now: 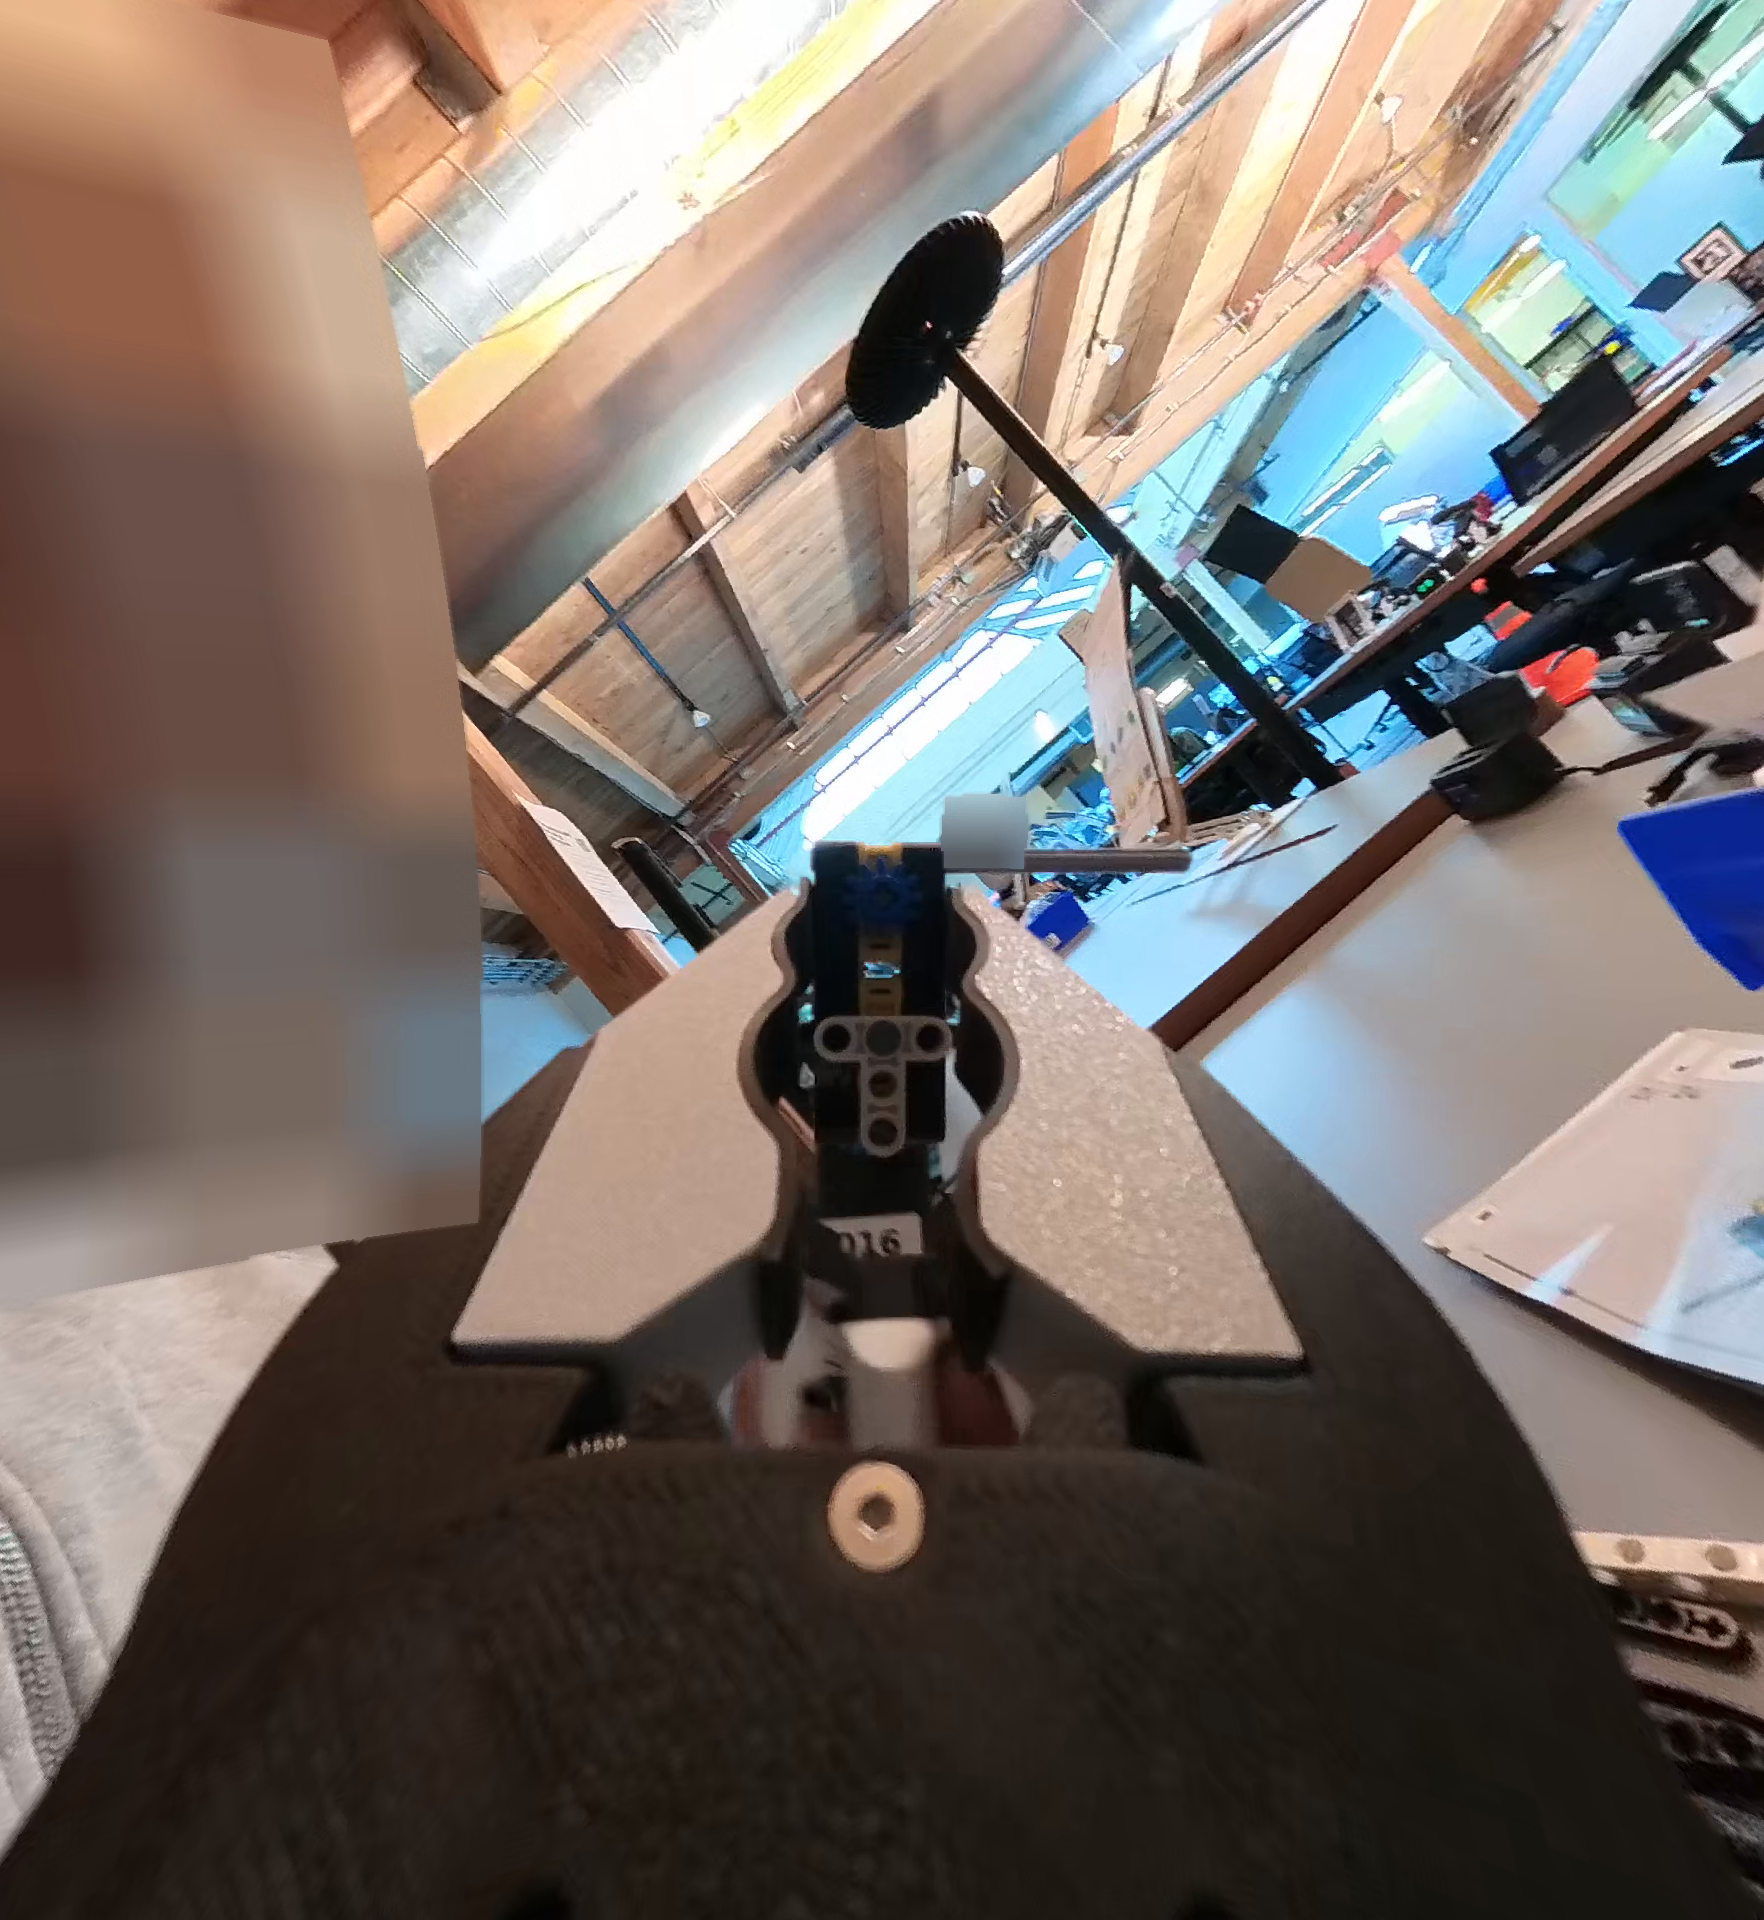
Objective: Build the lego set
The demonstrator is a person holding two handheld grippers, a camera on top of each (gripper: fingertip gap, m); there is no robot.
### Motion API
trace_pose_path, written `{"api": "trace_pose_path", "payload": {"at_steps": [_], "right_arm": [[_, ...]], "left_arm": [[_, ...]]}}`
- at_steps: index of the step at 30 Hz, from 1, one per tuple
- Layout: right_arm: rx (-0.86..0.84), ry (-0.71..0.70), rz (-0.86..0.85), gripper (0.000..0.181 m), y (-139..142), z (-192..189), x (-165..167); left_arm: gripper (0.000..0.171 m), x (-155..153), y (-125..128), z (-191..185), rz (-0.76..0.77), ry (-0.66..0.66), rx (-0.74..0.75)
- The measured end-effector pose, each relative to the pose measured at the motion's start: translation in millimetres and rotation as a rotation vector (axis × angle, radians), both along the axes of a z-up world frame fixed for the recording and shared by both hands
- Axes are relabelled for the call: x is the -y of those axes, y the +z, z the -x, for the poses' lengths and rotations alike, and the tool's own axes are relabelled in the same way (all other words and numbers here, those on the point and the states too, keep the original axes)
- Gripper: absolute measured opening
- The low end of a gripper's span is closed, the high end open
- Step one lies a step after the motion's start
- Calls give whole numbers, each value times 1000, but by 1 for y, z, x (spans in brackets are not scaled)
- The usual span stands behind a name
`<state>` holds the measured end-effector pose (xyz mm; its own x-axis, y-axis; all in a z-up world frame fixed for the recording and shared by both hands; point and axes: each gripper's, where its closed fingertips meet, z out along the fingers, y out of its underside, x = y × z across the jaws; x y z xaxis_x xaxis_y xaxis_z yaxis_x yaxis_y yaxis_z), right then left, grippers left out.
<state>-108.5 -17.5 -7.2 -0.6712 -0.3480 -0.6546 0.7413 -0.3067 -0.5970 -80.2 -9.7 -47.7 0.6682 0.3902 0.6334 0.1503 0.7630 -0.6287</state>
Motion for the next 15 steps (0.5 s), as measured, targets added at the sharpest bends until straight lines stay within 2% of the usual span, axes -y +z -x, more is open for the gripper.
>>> {"api": "trace_pose_path", "payload": {"at_steps": [4,9,15], "right_arm": [[-1,-3,-8,22,-4,-7,8],[-7,23,-14,22,-8,-17,18],[-9,42,-27,22,-13,-23,29]], "left_arm": [[51,-2,9,-5,-29,-20,-24],[45,7,8,-9,-62,19,-18],[28,19,7,-14,-59,68,-30]]}}
